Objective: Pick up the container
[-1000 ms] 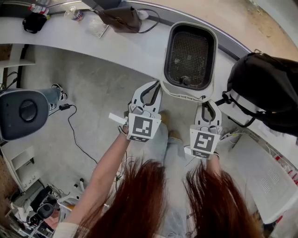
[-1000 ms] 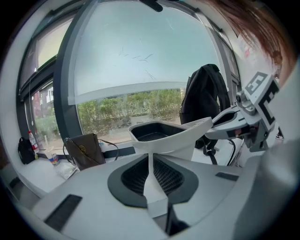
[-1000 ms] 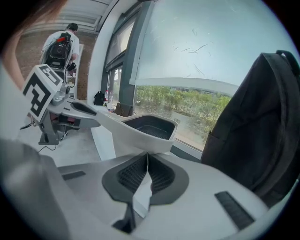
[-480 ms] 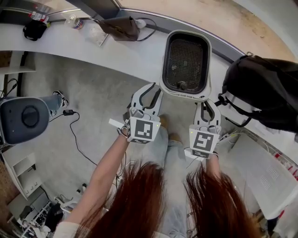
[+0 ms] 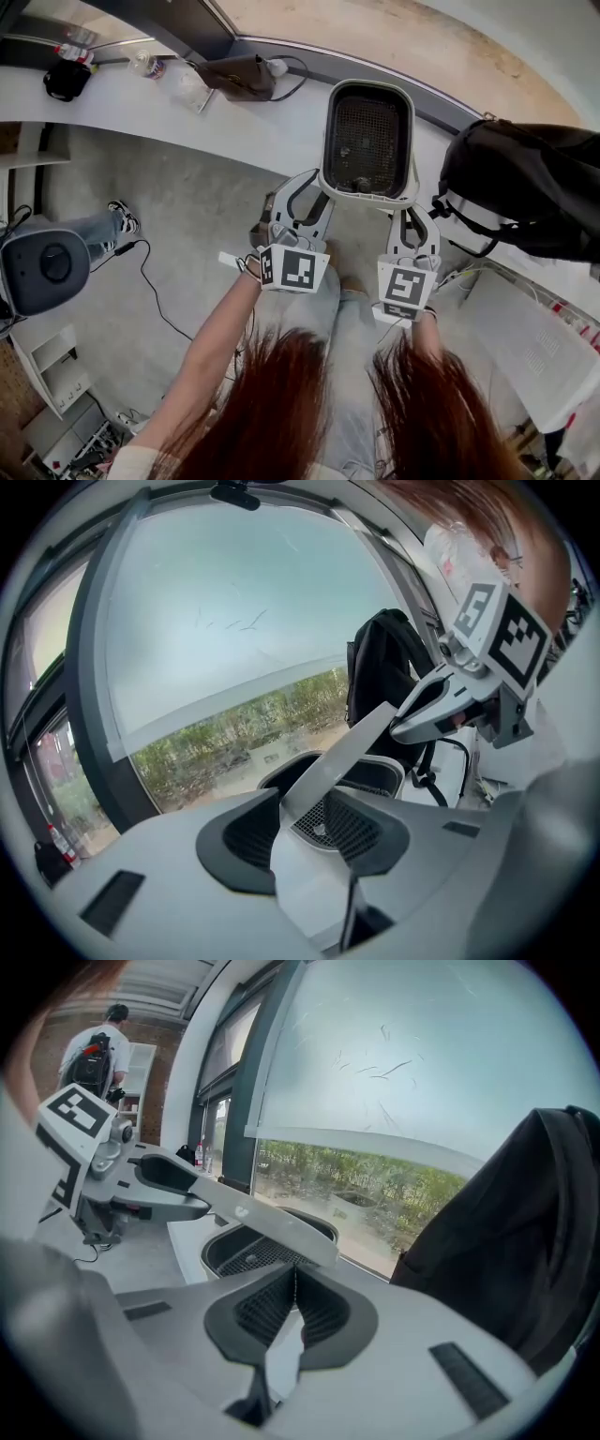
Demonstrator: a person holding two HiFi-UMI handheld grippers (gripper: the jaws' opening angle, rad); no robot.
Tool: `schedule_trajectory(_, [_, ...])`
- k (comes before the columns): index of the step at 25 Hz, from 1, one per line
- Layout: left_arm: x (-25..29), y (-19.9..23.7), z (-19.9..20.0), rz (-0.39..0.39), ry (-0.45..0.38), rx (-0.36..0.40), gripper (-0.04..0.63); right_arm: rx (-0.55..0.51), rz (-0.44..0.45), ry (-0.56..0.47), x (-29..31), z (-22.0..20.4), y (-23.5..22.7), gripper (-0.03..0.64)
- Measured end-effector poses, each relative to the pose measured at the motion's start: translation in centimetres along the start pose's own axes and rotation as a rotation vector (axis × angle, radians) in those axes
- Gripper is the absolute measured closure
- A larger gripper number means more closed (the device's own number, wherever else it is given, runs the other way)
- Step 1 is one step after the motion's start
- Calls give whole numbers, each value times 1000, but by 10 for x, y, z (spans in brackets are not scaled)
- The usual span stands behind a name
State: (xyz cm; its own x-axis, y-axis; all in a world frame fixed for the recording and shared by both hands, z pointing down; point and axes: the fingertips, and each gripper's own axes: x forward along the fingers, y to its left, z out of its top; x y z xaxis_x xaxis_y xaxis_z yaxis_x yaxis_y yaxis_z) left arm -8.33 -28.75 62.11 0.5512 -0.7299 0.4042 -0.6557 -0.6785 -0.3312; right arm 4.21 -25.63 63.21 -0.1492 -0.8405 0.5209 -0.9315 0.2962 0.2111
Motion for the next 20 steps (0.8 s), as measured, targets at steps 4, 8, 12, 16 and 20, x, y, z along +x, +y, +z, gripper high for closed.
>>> schedule_trajectory(4, [4, 3, 9, -11, -12, 33, 460, -2, -4, 3, 2, 7, -2, 592])
schedule_trajectory(8, [7, 6, 13, -17, -10, 54, 460, 6, -6, 9, -1, 13, -3, 592])
schedule_trajectory(12, [8, 11, 16, -15, -2, 60, 460, 42, -13, 7, -9, 21, -5, 592])
schedule_trajectory(16, [10, 16, 19, -10, 5, 50, 462, 41, 6, 21, -14, 23, -7, 592])
schedule_trajectory(20, [13, 19, 22, 2, 15, 36, 466, -3, -5, 25, -18, 22, -13, 592])
